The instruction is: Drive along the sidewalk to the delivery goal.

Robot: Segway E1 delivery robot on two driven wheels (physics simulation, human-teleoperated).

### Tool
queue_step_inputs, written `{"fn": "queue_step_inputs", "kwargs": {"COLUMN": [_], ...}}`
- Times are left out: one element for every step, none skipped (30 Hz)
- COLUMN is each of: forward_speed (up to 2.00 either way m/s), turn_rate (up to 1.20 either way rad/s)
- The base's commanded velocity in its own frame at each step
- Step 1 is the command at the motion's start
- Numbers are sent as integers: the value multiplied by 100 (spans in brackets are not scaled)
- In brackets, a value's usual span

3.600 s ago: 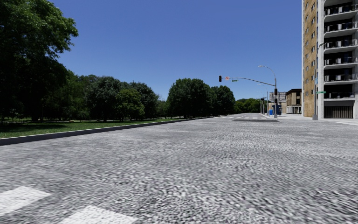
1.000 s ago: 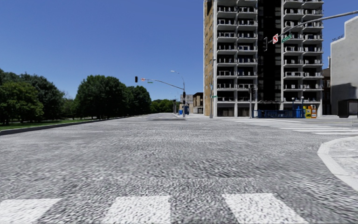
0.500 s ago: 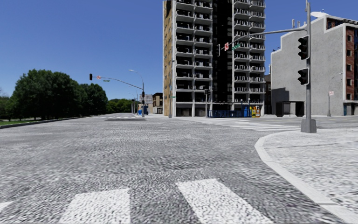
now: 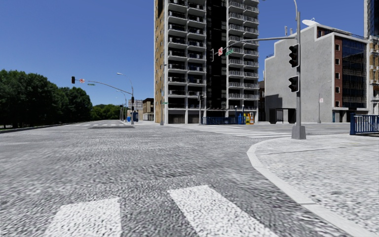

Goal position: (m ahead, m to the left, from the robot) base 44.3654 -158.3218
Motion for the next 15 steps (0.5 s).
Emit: {"fn": "queue_step_inputs", "kwargs": {"forward_speed": [0,0,0,0,0,0,0,0,15,50,50,68,75,77,77], "turn_rate": [0,0,0,0,0,0,-3,-16,-24,-27,-27,-29,-35,-38,-38]}}
